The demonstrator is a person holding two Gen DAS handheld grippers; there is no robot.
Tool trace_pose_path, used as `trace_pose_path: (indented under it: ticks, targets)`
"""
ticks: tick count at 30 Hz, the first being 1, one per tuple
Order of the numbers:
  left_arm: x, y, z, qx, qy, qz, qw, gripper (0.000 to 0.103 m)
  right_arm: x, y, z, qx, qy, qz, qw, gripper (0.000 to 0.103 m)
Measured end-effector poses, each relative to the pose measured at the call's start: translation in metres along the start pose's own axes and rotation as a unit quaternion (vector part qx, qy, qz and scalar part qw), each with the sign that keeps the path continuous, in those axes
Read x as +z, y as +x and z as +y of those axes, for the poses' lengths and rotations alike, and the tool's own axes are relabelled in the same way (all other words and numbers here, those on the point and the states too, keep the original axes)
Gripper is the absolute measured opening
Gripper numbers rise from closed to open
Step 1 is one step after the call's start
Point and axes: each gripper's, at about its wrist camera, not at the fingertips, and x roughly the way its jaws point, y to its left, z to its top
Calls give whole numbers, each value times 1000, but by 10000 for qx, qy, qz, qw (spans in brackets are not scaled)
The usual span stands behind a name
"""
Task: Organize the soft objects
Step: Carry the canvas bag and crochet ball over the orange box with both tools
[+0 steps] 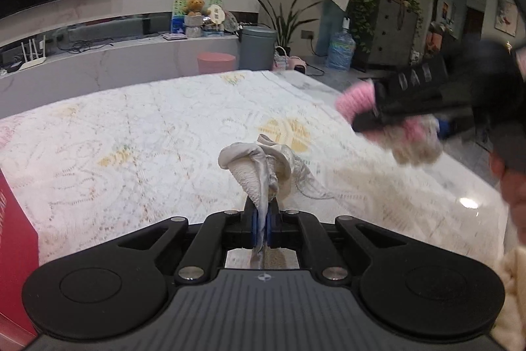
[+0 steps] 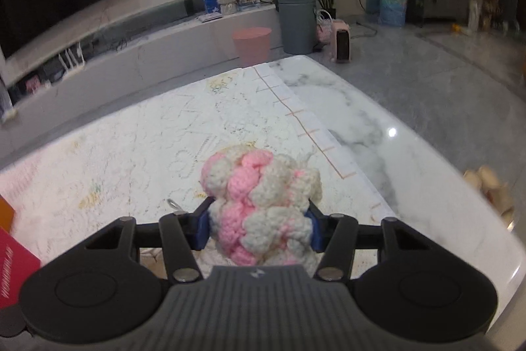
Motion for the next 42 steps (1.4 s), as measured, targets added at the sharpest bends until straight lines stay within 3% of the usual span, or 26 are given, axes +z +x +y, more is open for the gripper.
trace_pose_path:
  ticks: [5,10,21,26,30,34,37,39,42]
  targets:
    - [25,-27,-5,57,114,-182,9998,5,1,3,-25,-195,486,38,9986,55]
    - [50,-71,1,206,245,-246,9992,5,3,0,-19,294,657,60,9974,55]
    - [59,-186,36,1033,269,-718,9917,5,10,-32,23,603,130,-217,9979,55]
    - [47,-219,58,1398,378,-664,9872,5,9,-42,51,565,-306,-228,9977,55]
    - [33,-241,84,1665,204,-643,9837,5,9,-68,84,535,-960,-610,9921,55]
    - [21,-261,121,1938,-136,-816,9775,5,7,-92,116,680,-1206,-1057,9847,55]
    - [10,-268,144,2155,118,-640,9743,5,0,-106,142,722,-1559,-1258,9771,55]
    - [9,-271,165,2056,-200,-499,9771,5,-7,-112,159,798,-1786,-1291,9721,55]
    - [14,-281,188,2046,-504,-668,9753,5,-19,-116,182,921,-2143,-1341,9631,55]
